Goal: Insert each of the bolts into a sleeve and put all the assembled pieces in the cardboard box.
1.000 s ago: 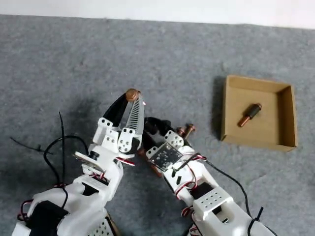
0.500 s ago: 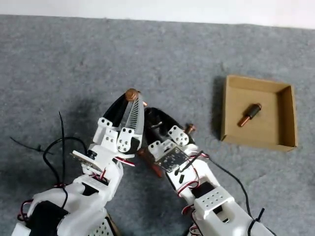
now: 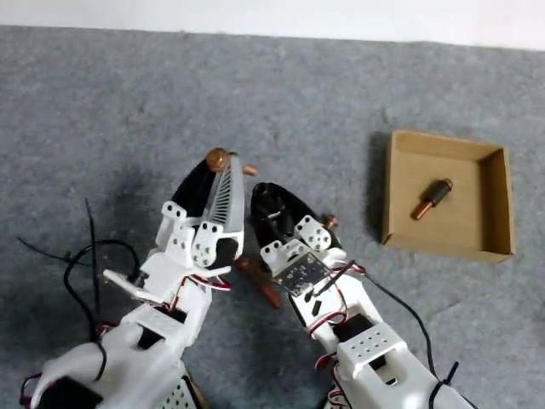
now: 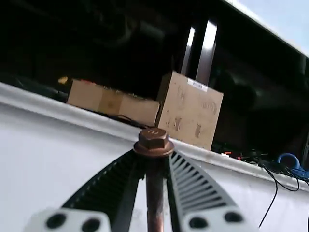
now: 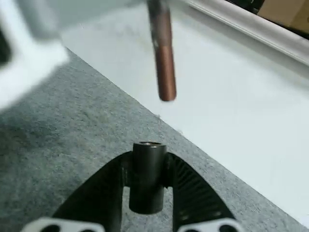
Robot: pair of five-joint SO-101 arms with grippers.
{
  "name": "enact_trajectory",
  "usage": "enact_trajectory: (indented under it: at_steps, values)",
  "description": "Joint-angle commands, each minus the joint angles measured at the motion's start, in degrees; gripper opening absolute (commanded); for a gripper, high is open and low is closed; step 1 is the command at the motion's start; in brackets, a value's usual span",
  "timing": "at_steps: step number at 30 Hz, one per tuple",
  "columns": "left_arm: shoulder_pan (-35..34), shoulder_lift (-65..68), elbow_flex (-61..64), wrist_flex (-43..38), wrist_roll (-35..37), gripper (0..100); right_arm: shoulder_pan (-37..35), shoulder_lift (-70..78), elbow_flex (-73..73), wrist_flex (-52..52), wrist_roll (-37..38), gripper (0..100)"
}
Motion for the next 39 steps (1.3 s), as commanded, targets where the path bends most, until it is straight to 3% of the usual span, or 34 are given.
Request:
enact_trajectory:
  at_steps: [1, 4, 17, 21, 24, 28, 39]
  values:
    - [1.5, -6.2, 0.9, 11.2, 2.0, 0, 0.7, -0.7, 6.4, -1.7, 0.6, 0.3]
    - [1.0, -11.4, 1.0, 19.1, 5.3, 0, 0.7, -0.7, 6.4, -1.7, 0.6, 0.3]
    - [1.5, -42.6, 2.2, 56.7, 5.9, 0, 2.0, -0.7, 6.4, -1.7, 0.6, 0.3]
    - [1.5, -52.9, 2.2, 68.0, 12.4, 0, 1.7, -0.7, 6.4, -1.7, 0.6, 0.3]
    - [1.5, -59.0, 2.2, 75.1, 13.5, 0, 1.6, -0.7, 6.5, -1.6, 0.6, 0.3]
    - [1.5, -63.5, 2.2, 79.6, 13.5, 0, 1.5, -0.7, 6.6, -1.6, 0.6, 0.3]
    - [1.1, -62.8, 2.2, 79.6, 13.5, 0, -2.0, -0.8, 6.6, -1.7, 0.6, 0.3]
